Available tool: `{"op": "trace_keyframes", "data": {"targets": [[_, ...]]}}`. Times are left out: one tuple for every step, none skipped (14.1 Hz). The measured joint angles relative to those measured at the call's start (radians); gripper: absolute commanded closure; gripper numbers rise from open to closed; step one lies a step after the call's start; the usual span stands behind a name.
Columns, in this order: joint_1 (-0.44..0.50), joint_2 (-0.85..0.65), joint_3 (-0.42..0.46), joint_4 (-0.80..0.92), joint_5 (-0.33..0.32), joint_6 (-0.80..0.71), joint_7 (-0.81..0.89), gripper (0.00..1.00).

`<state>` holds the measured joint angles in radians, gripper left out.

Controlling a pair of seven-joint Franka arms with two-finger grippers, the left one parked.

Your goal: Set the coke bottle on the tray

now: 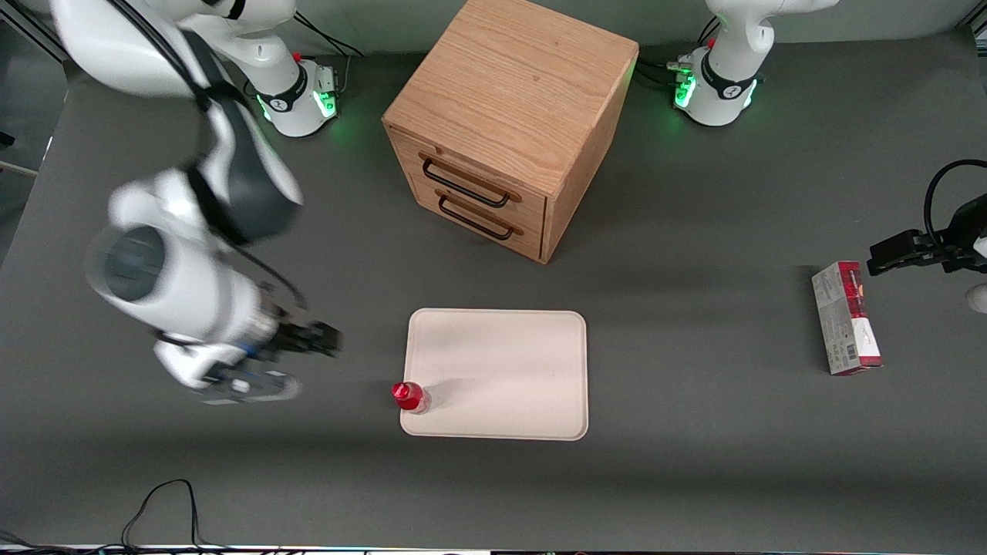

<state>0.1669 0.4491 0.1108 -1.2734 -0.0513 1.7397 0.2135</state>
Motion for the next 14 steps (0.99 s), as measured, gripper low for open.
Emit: {"op": "trace_keyframes", "data": {"targets": [[-0.008,-0.072,-0.043,-0.041,0.02,-0.031,-0.038,0.0],[-0.015,-0.14,-0.078,-0.086,0.031,-0.044,-0.056,0.0],[-0.021,-0.204,-0.109,-0.135,0.036,-0.051,-0.064,0.0],[-0.025,-0.265,-0.14,-0.187,0.038,-0.053,-0.068,0.0],[-0.027,-0.318,-0.167,-0.232,0.039,-0.053,-0.07,0.0],[-0.029,-0.36,-0.191,-0.269,0.039,-0.053,-0.073,0.0],[-0.031,-0.396,-0.213,-0.301,0.039,-0.053,-0.081,0.0],[-0.032,-0.424,-0.231,-0.329,0.039,-0.054,-0.094,0.0],[-0.032,-0.446,-0.244,-0.35,0.04,-0.057,-0.109,0.0],[-0.033,-0.461,-0.253,-0.369,0.04,-0.063,-0.119,0.0],[-0.033,-0.471,-0.257,-0.384,0.041,-0.067,-0.123,0.0],[-0.033,-0.476,-0.258,-0.396,0.041,-0.068,-0.123,0.0],[-0.032,-0.477,-0.258,-0.403,0.041,-0.068,-0.123,0.0],[-0.032,-0.477,-0.257,-0.406,0.042,-0.068,-0.123,0.0]]}}
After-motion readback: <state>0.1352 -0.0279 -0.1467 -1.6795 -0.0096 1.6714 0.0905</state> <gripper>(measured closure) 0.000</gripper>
